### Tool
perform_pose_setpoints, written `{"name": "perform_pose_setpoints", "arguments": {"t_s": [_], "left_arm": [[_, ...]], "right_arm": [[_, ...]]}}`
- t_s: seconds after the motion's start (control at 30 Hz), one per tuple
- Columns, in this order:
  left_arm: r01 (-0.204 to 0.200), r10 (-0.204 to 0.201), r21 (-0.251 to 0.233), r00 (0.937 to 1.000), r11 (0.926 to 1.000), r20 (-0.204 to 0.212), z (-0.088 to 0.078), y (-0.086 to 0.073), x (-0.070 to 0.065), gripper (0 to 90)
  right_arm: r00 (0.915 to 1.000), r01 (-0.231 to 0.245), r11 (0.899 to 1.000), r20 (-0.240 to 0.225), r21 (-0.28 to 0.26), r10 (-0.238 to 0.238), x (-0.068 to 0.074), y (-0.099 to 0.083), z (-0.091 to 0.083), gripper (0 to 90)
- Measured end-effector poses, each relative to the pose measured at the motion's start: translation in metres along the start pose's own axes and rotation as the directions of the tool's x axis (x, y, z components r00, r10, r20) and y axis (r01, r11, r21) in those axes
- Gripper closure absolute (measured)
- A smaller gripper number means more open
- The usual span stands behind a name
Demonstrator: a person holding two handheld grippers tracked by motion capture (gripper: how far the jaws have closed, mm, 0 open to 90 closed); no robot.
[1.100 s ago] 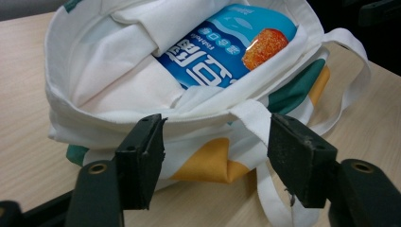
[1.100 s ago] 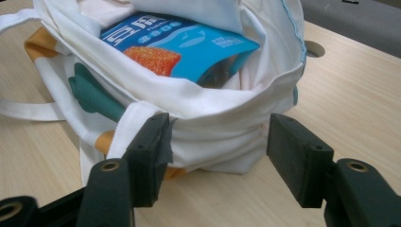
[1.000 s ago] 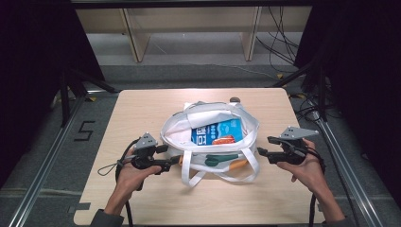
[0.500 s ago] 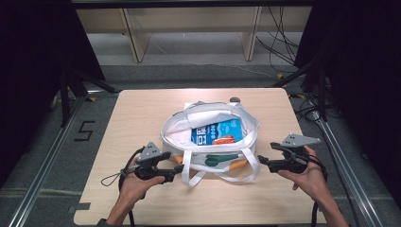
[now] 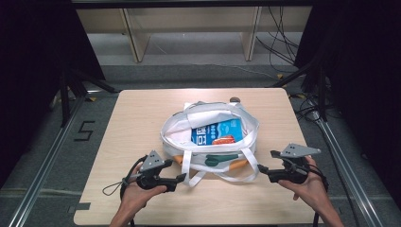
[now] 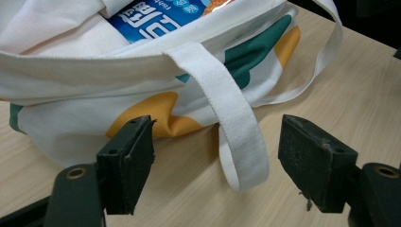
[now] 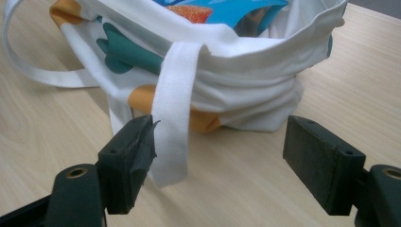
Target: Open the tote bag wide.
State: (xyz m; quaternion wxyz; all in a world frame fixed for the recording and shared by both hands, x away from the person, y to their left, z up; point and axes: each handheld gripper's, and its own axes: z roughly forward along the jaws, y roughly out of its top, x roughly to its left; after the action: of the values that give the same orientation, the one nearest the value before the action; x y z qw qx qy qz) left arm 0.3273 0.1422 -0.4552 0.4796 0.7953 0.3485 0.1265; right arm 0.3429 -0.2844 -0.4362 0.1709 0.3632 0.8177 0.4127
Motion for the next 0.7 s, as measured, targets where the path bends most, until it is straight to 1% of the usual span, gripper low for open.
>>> {"name": "perform_pose_setpoints", "arguments": {"t_s": [0.03, 0.07, 0.1, 0.13, 0.17, 0.2, 0.23, 0.27, 0.3, 0.33, 0.37, 0.4, 0.43, 0.47, 0.5, 0.53, 0.57, 0.6, 0.63, 0.67, 0.7], "left_arm": [[-0.010, 0.010, 0.010, 1.0000, 0.9999, 0.000, -0.001, -0.001, 0.001, 26.9], [-0.003, 0.003, 0.002, 1.0000, 1.0000, -0.001, -0.001, -0.003, 0.000, 26.9], [-0.007, 0.007, 0.006, 1.0000, 1.0000, -0.003, -0.001, -0.003, 0.000, 26.9], [0.001, -0.001, -0.005, 1.0000, 1.0000, -0.002, -0.001, -0.005, 0.000, 26.9], [-0.010, 0.010, 0.004, 0.9999, 0.9999, -0.009, -0.002, -0.005, 0.000, 26.8], [-0.006, 0.006, -0.002, 0.9999, 1.0000, -0.009, -0.003, -0.006, 0.000, 26.6], [0.020, -0.020, -0.008, 0.9998, 0.9998, -0.002, -0.003, -0.007, -0.001, 25.1], [0.021, -0.021, -0.016, 0.9998, 0.9997, 0.000, -0.003, -0.008, -0.002, 22.6], [-0.014, 0.014, -0.011, 0.9999, 0.9998, -0.003, -0.004, -0.009, -0.001, 21.8], [0.001, -0.001, -0.020, 1.0000, 0.9998, 0.002, -0.004, -0.009, -0.002, 21.1], [-0.010, 0.010, -0.012, 0.9999, 0.9999, -0.003, -0.005, -0.010, -0.002, 20.0], [0.009, -0.009, -0.009, 0.9999, 0.9999, -0.007, -0.005, -0.012, -0.004, 18.9], [-0.001, 0.001, -0.006, 1.0000, 1.0000, -0.008, -0.005, -0.013, -0.005, 18.2], [-0.004, 0.004, -0.015, 1.0000, 0.9999, -0.002, -0.005, -0.015, -0.006, 18.2], [-0.009, 0.009, -0.005, 0.9999, 0.9999, -0.004, -0.006, -0.016, -0.007, 18.2], [-0.006, 0.006, -0.007, 1.0000, 1.0000, -0.001, -0.005, -0.017, -0.009, 18.2], [-0.012, 0.012, -0.016, 0.9999, 0.9998, 0.005, -0.004, -0.019, -0.010, 18.2], [-0.018, 0.018, -0.006, 0.9998, 0.9998, -0.003, -0.005, -0.020, -0.011, 18.0], [-0.044, 0.044, -0.005, 0.9990, 0.9990, 0.005, -0.005, -0.021, -0.010, 17.9], [-0.031, 0.031, 0.004, 0.9995, 0.9995, -0.001, -0.005, -0.022, -0.011, 17.8], [-0.030, 0.030, 0.006, 0.9995, 0.9995, -0.002, -0.005, -0.023, -0.012, 17.8]], "right_arm": [[0.9999, 0.002, 1.000, 0.014, 0.000, -0.002, 0.001, -0.002, 0.000, 26.4], [1.0000, -0.006, 1.000, 0.006, 0.014, 0.005, 0.002, -0.003, -0.002, 26.4], [0.9999, 0.011, 1.000, 0.012, 0.001, -0.011, 0.002, -0.005, -0.001, 26.3], [0.9997, 0.023, 1.000, 0.008, 0.008, -0.023, 0.001, -0.006, -0.002, 26.4], [0.9999, -0.014, 1.000, 0.000, 0.019, 0.014, 0.004, -0.008, -0.003, 26.3], [0.9999, 0.012, 1.000, 0.011, 0.004, -0.012, 0.002, -0.010, -0.003, 26.2], [0.9999, 0.013, 1.000, 0.011, 0.004, -0.013, 0.002, -0.011, -0.004, 26.0], [0.9997, 0.018, 1.000, 0.014, -0.001, -0.018, 0.002, -0.013, -0.004, 25.9], [0.9999, -0.012, 1.000, 0.011, 0.016, 0.012, 0.004, -0.014, -0.006, 25.7], [0.9997, -0.018, 1.000, 0.013, 0.011, 0.018, 0.005, -0.017, -0.006, 25.3], [0.9999, -0.010, 1.000, 0.007, 0.017, 0.010, 0.004, -0.018, -0.007, 25.1], [0.9998, 0.007, 1.000, 0.017, 0.005, -0.007, 0.003, -0.019, -0.007, 25.1], [0.9999, 0.006, 1.000, 0.013, 0.008, -0.007, 0.003, -0.021, -0.007, 24.8], [0.9998, 0.009, 1.000, 0.016, 0.009, -0.009, 0.003, -0.023, -0.008, 24.4], [0.9999, 0.005, 1.000, 0.014, 0.015, -0.005, 0.004, -0.025, -0.008, 24.3], [0.9999, 0.003, 1.000, 0.013, 0.012, -0.003, 0.004, -0.026, -0.008, 24.1], [0.9997, -0.021, 1.000, 0.010, 0.020, 0.021, 0.007, -0.028, -0.009, 23.9], [1.0000, -0.006, 1.000, -0.002, 0.014, 0.006, 0.006, -0.030, -0.008, 23.7], [0.9997, 0.005, 1.000, 0.023, 0.014, -0.006, 0.006, -0.031, -0.008, 23.4], [0.9998, -0.005, 1.000, 0.019, 0.028, 0.005, 0.008, -0.032, -0.009, 23.1], [0.9998, 0.007, 1.000, 0.021, 0.025, -0.007, 0.007, -0.034, -0.009, 23.0]]}}
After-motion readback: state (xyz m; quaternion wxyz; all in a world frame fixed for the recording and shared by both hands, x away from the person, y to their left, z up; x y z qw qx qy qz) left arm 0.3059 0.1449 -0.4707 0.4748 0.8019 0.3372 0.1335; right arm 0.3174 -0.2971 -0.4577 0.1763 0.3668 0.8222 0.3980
